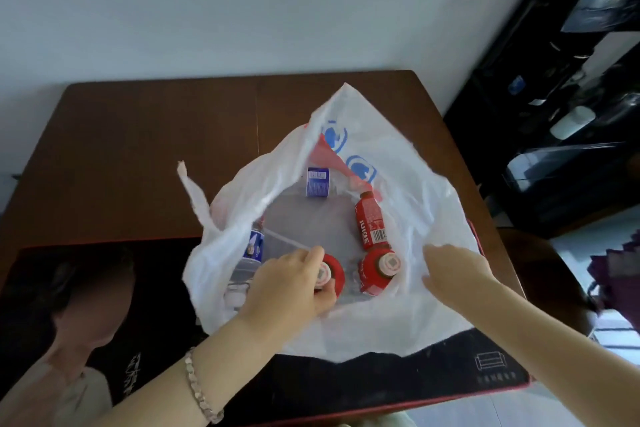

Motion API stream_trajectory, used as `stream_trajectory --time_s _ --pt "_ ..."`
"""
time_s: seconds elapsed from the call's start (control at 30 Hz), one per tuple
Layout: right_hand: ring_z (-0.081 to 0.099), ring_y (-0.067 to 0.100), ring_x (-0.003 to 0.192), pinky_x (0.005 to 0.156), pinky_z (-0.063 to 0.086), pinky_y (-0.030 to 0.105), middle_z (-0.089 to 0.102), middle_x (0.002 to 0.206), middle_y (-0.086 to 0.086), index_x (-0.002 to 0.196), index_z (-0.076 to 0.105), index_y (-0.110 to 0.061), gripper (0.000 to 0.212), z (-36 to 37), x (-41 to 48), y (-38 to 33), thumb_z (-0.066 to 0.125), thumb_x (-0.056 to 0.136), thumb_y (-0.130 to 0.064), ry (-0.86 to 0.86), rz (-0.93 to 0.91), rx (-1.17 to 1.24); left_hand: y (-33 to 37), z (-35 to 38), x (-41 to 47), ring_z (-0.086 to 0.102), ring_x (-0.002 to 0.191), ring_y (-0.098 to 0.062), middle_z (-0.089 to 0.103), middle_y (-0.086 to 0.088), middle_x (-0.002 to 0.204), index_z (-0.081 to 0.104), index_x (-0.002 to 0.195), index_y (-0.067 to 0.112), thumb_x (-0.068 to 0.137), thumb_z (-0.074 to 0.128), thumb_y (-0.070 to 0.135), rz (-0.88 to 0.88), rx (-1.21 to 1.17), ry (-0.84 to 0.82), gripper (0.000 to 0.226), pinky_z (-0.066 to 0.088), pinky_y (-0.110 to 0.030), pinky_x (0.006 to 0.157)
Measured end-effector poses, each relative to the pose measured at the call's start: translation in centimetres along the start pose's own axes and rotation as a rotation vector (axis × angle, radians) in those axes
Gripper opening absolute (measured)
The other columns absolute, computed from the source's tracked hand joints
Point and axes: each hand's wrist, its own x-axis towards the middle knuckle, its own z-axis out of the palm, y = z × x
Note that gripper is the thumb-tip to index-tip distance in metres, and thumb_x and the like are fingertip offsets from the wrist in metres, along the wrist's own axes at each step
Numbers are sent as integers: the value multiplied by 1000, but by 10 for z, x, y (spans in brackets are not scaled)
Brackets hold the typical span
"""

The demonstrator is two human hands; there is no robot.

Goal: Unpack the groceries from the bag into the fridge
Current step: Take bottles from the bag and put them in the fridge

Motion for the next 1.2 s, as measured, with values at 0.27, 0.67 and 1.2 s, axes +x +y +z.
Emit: stream_trajectory --time_s 0.27,0.67,1.2 --pt "55 22 109 87 50 31 47 125 3 133 38 -24 51 3 6 -35 50 90 -48 103 -136 269 1 6 7 60 87 -14 53 4 115 37 119 20 95 39 43 -106 1 -44 33 38 -22 61" --pt "59 15 98 81 50 27 60 113 -7 115 46 -30 47 10 12 -30 64 79 -53 22 6 556 6 7 19 47 74 -7 56 10 94 29 92 25 88 49 55 -174 -92 -51 36 33 -18 59" --pt "53 2 80 63 45 10 48 85 -25 91 44 -41 31 -55 -101 -76 69 72 -42 663 420 1051 -6 -85 44 52 64 5 52 20 76 46 87 26 65 48 63 219 -427 124 43 39 -6 55"
